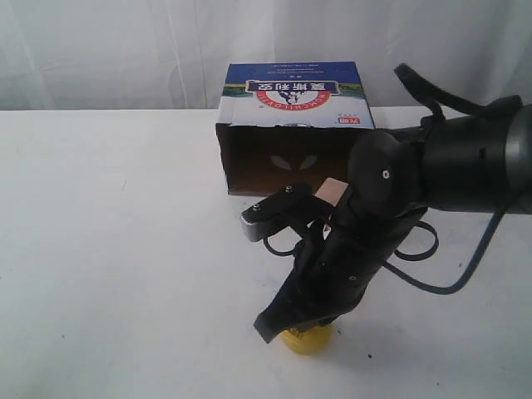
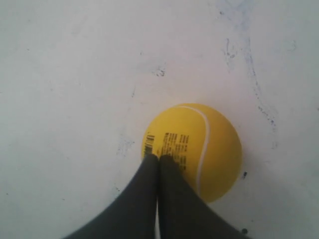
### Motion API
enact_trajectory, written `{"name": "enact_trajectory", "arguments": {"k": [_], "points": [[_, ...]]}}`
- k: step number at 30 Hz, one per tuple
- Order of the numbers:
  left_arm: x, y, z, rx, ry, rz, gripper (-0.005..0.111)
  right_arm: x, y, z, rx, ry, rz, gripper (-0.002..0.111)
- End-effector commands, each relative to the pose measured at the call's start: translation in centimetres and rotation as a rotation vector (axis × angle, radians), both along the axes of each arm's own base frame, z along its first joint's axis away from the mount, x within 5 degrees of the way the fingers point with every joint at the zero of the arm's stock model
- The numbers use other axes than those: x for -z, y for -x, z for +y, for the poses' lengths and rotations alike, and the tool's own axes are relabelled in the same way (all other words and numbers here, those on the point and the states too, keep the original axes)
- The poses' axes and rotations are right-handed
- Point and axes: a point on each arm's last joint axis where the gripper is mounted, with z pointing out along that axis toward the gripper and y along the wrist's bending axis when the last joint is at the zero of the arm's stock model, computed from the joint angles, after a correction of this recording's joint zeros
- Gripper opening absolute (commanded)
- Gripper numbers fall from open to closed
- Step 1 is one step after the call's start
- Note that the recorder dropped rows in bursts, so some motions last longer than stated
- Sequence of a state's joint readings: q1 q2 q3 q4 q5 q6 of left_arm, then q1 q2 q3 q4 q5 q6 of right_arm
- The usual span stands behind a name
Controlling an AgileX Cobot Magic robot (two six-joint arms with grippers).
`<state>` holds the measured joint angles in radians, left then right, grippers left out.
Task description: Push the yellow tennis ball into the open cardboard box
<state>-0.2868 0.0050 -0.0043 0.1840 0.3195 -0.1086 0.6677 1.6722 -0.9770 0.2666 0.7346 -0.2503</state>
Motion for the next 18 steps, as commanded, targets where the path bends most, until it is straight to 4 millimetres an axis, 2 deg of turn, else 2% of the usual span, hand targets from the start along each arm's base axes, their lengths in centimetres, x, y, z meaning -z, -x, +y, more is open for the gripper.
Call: {"name": "enact_trajectory", "arguments": {"k": [1, 8, 10, 13, 18], "points": [[0.2, 0.1, 0.0, 0.004, -0.009, 0.011, 0.000, 0.9, -0.2, 0.0, -0.005, 0.026, 0.010, 0.000], [0.2, 0.1, 0.0, 0.004, -0.009, 0.011, 0.000, 0.3, -1.1, 0.5, -0.003, -0.018, -0.068, 0.000], [0.2, 0.1, 0.0, 0.004, -0.009, 0.011, 0.000, -0.7, -1.8, 1.0, -0.012, -0.038, -0.108, 0.000], [0.2, 0.1, 0.0, 0.004, -0.009, 0.011, 0.000, -3.5, -3.0, 2.0, -0.076, -0.015, -0.170, 0.000], [0.2, 0.1, 0.0, 0.004, -0.009, 0.011, 0.000, -4.3, -2.9, 1.0, -0.098, 0.100, -0.157, 0.000]]}}
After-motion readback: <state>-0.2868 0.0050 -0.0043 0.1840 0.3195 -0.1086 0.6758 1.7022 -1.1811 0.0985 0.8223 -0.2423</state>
